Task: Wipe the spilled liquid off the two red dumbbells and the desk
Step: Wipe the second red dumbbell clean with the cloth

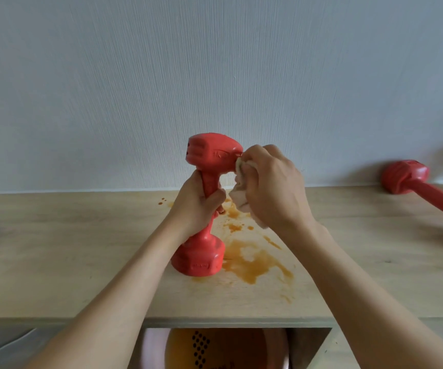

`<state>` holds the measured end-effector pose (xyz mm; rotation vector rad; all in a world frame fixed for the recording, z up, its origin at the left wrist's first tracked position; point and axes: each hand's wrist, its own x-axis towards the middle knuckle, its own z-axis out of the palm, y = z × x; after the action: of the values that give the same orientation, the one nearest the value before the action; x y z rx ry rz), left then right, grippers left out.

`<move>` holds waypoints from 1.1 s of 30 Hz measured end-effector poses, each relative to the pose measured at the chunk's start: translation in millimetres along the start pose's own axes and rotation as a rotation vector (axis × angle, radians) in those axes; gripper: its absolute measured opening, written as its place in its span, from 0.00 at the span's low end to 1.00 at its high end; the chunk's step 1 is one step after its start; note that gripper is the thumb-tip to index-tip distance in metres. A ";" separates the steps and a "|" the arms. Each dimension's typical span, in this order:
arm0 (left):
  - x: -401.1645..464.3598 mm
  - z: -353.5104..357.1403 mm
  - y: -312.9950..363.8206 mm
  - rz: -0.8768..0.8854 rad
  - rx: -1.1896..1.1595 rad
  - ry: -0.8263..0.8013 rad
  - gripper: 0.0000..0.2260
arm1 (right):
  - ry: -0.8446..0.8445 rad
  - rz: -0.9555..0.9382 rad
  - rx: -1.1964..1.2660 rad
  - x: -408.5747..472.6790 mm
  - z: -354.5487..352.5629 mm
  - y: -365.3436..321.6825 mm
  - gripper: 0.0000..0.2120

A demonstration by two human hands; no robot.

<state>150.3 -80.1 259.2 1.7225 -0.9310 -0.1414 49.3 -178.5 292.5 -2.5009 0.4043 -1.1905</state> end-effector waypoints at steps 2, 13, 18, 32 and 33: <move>-0.8 0.9 0.0 0.011 -0.007 -0.042 0.08 | -0.028 0.071 0.049 1.0 2.6 10.2 0.09; -3.7 -0.1 4.3 -0.037 -0.112 0.041 0.09 | 0.107 -0.060 0.041 -3.2 -1.5 -5.5 0.12; -3.4 5.6 5.3 0.000 -0.025 0.054 0.09 | 0.168 -0.106 -0.026 -3.3 -8.5 -9.0 0.08; -3.7 5.1 8.9 0.017 0.029 0.064 0.08 | 0.139 -0.057 0.042 -5.4 1.7 -9.4 0.05; -4.4 5.1 9.3 0.021 0.027 0.056 0.08 | 0.140 -0.038 0.049 -4.1 3.0 -7.2 0.04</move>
<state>139.8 -81.8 263.7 1.7326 -0.9128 -0.0669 50.0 -169.9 290.9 -2.4022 0.3605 -1.3786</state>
